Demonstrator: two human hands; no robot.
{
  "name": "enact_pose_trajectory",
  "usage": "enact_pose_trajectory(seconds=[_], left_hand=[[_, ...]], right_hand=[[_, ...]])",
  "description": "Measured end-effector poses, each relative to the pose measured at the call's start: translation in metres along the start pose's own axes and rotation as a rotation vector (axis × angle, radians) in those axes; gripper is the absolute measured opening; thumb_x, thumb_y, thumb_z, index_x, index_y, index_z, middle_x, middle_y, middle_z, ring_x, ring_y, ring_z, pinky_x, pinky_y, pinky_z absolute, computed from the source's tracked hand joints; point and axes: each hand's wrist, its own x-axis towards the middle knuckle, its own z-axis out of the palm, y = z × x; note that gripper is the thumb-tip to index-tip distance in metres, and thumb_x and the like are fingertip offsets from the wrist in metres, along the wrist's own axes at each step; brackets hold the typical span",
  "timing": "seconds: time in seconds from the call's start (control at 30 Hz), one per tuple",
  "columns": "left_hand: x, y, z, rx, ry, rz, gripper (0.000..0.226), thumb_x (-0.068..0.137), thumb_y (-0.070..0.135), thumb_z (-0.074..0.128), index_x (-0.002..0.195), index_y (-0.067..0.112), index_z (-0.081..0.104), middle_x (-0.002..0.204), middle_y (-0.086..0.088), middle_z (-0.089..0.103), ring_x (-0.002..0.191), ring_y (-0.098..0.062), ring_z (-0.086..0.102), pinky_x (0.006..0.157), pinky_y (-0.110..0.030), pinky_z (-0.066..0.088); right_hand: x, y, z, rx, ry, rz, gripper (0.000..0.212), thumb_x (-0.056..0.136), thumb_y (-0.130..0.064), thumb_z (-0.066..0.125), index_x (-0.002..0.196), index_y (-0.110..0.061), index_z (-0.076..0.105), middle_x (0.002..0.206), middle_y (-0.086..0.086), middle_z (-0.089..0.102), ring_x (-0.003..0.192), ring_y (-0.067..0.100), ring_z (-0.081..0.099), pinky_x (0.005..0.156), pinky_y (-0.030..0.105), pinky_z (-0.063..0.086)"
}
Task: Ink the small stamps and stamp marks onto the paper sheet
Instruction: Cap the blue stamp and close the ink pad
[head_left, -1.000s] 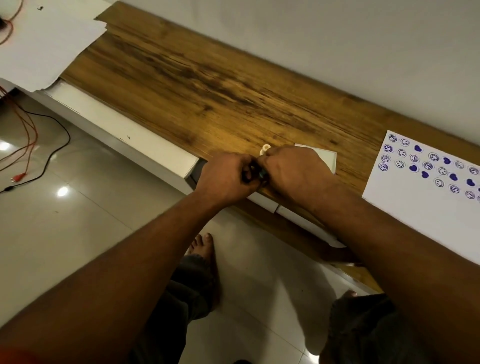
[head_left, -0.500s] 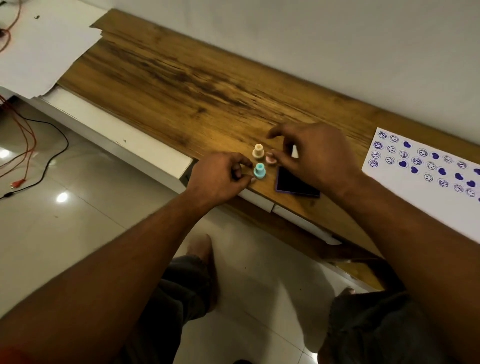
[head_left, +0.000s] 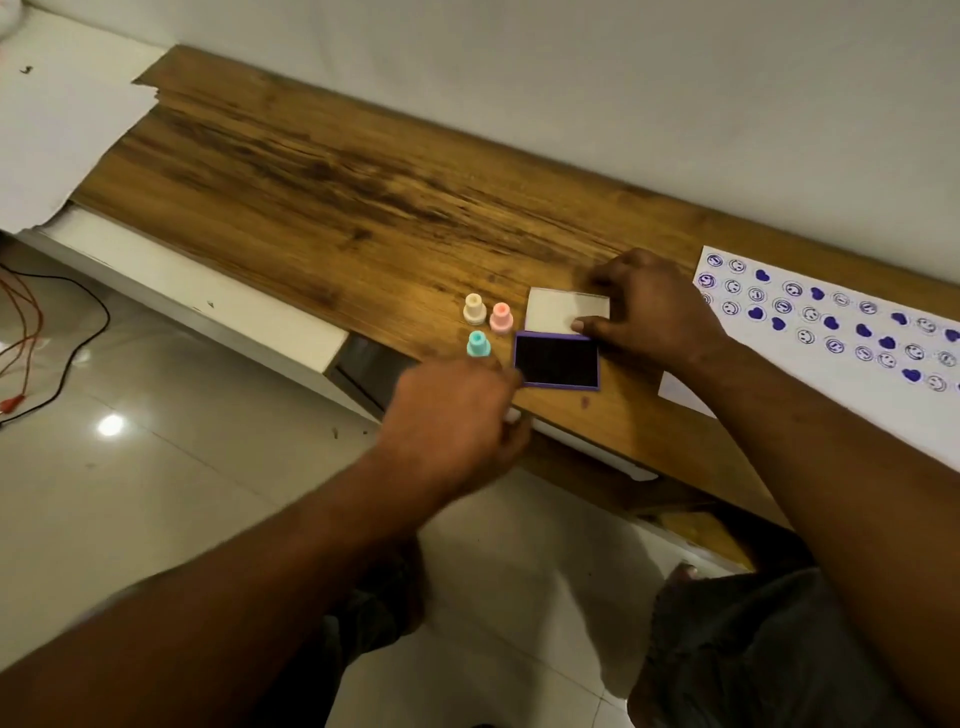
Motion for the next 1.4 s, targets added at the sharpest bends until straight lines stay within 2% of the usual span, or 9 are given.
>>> enact_pose_trajectory(seconds=[0.13,0.3,0.53,0.73,0.97,1.07,1.23,1.33,1.4], left_hand=[[-0.013,0.034,0.018,0.068,-0.234,0.016,0.04,0.098,0.06,0.055,0.122,0.027,0.058,0.09,0.006,0.06,0.075,-0.012,0.058,0.065,-0.032,0.051],[-0.014,0.038,0.03,0.134,-0.31,0.019,0.079,0.099,0.063,0.054,0.158,0.014,0.031,0.073,0.005,0.034,0.059,-0.009,0.038,0.055,-0.033,0.036],[-0.015,0.029,0.041,0.154,-0.31,0.027,0.097,0.093,0.069,0.057,0.161,0.01,0.021,0.071,0.006,0.033,0.057,-0.009,0.039,0.052,-0.03,0.035],[-0.016,0.024,0.044,0.158,-0.259,0.03,0.103,0.092,0.072,0.057,0.161,0.007,0.019,0.083,0.001,0.04,0.065,-0.014,0.047,0.057,-0.033,0.044],[-0.015,0.026,0.043,0.166,-0.221,0.02,0.101,0.092,0.069,0.059,0.16,0.005,0.021,0.083,0.002,0.039,0.067,-0.013,0.046,0.058,-0.032,0.04],[-0.013,0.027,0.041,0.157,-0.235,0.018,0.09,0.092,0.067,0.06,0.155,0.008,0.035,0.083,0.003,0.04,0.067,-0.012,0.046,0.058,-0.032,0.04],[-0.009,0.03,0.035,0.131,-0.258,0.012,0.072,0.094,0.063,0.062,0.145,0.014,0.048,0.087,0.005,0.043,0.071,-0.011,0.046,0.062,-0.03,0.039],[-0.006,0.033,0.034,0.136,-0.275,-0.006,0.075,0.096,0.063,0.06,0.15,0.013,0.042,0.093,0.001,0.05,0.078,-0.013,0.053,0.069,-0.032,0.05],[-0.007,0.033,0.033,0.151,-0.257,-0.002,0.088,0.098,0.064,0.057,0.159,0.008,0.027,0.106,-0.003,0.061,0.087,-0.017,0.062,0.078,-0.036,0.058]], right_hand=[[0.002,0.0,0.002,-0.011,0.012,-0.011,0.061,0.084,-0.051,0.079,0.139,-0.027,0.063,0.139,0.005,0.055,0.126,0.028,0.054,0.099,0.046,0.052],[0.006,0.002,0.007,0.035,0.013,-0.004,0.058,0.081,-0.045,0.084,0.13,-0.021,0.064,0.131,0.006,0.059,0.117,0.025,0.057,0.092,0.037,0.051],[0.003,-0.003,0.003,0.218,0.076,-0.088,0.028,0.095,-0.039,0.072,0.112,-0.032,0.051,0.107,-0.007,0.062,0.093,0.013,0.057,0.068,0.024,0.043],[-0.01,-0.007,-0.006,0.278,-0.07,-0.195,0.015,0.102,-0.03,0.06,0.116,-0.025,0.056,0.112,-0.002,0.069,0.102,0.019,0.065,0.074,0.034,0.054],[-0.023,0.0,-0.01,0.251,-0.196,-0.268,0.023,0.095,-0.036,0.072,0.114,-0.03,0.062,0.115,-0.012,0.068,0.104,0.008,0.064,0.072,0.014,0.046],[-0.027,0.001,-0.007,0.185,-0.205,-0.278,0.035,0.088,-0.04,0.079,0.118,-0.032,0.064,0.124,-0.006,0.068,0.1,0.009,0.064,0.072,0.024,0.053],[-0.032,0.0,-0.001,0.105,-0.158,-0.321,0.049,0.085,-0.043,0.082,0.128,-0.031,0.062,0.134,-0.002,0.066,0.114,0.017,0.063,0.084,0.039,0.058],[-0.033,0.001,0.0,0.101,-0.132,-0.332,0.05,0.085,-0.05,0.079,0.128,-0.029,0.065,0.134,-0.002,0.064,0.115,0.019,0.061,0.084,0.044,0.058],[-0.034,0.0,0.002,0.084,-0.115,-0.328,0.049,0.085,-0.051,0.077,0.127,-0.029,0.066,0.135,-0.002,0.063,0.119,0.019,0.059,0.089,0.045,0.056]])
